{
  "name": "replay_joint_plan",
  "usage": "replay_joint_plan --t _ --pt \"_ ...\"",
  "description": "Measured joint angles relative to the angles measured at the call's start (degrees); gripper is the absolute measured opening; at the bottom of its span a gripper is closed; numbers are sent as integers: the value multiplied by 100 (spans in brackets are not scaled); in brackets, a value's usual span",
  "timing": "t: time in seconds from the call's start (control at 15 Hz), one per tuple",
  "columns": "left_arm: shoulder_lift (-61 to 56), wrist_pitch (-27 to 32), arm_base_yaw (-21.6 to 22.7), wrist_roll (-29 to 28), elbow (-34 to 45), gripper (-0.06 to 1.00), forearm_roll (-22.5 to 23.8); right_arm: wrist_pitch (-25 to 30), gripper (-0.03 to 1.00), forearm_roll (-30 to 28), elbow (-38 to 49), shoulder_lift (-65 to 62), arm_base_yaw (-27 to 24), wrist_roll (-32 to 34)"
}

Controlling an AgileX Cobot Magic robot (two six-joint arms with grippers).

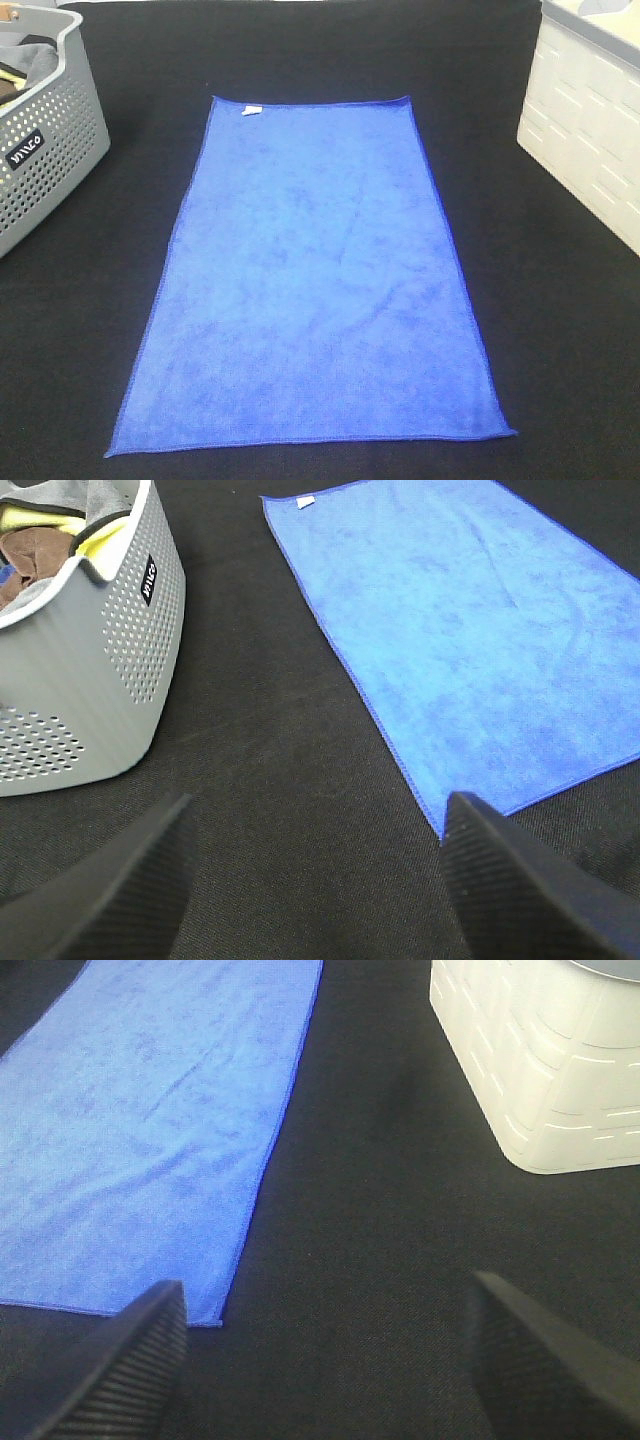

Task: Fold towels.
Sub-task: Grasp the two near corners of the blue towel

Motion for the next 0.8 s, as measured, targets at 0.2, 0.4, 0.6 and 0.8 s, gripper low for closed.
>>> replay_joint_plan --t 0.2,0.4,0.6,0.8 --pt "0 0 0 0 0 67 0 0 73 0 0 0 0 0" --pt "0 0 0 0 0 67 0 0 73 0 0 0 0 0" --pt "0 0 0 0 0 67 0 0 73 0 0 0 0 0" --pt "0 -97 0 -92 -34 66 0 0 73 0 0 0 0 6"
